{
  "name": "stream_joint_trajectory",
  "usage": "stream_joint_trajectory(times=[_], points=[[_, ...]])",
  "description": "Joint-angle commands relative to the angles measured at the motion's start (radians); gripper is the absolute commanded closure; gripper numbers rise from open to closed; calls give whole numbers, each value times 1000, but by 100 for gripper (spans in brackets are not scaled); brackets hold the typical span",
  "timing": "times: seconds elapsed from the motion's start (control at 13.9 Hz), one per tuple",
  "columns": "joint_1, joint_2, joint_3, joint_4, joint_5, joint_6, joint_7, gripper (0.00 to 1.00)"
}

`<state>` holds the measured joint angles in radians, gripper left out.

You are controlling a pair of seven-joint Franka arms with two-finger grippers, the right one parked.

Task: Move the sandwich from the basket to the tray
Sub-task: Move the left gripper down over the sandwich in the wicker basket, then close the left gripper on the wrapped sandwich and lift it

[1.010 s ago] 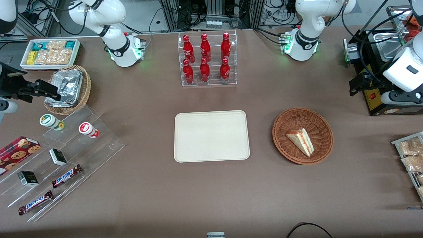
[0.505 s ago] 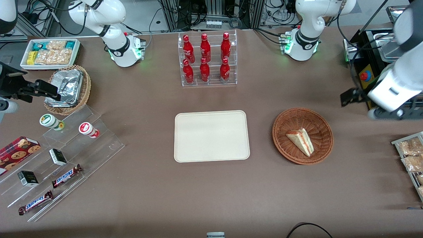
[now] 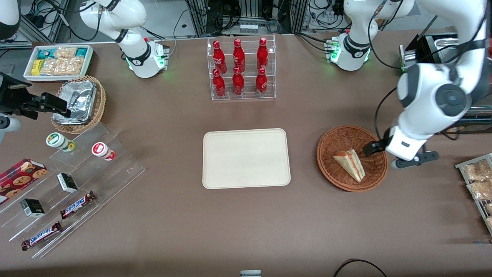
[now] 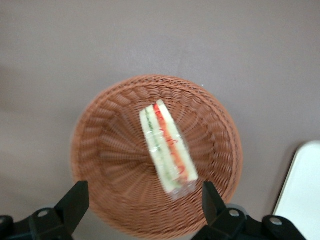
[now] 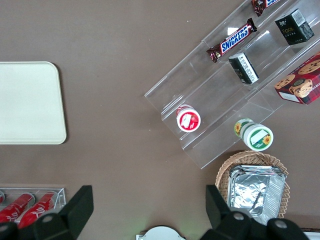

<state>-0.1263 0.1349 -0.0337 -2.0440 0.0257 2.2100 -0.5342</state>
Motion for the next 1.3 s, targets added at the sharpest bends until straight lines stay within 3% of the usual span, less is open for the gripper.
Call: stream_joint_trajectory(times=[0.0, 0.29, 0.65, 0.72, 0.79, 0.87, 1.01, 1.23], points=[[-38, -29, 3, -158, 11, 214, -229, 0], [-61, 43, 3, -205, 11, 322, -351, 0], [-61, 137, 3, -203, 13, 431, -349, 3], [-62, 140, 3, -203, 17, 431, -346, 33], [-61, 135, 3, -202, 17, 424, -342, 93], [-58, 124, 5, -199, 17, 415, -337, 100], [-61, 94, 6, -174, 23, 337, -337, 100], [-61, 13, 3, -75, 71, 90, -333, 100]])
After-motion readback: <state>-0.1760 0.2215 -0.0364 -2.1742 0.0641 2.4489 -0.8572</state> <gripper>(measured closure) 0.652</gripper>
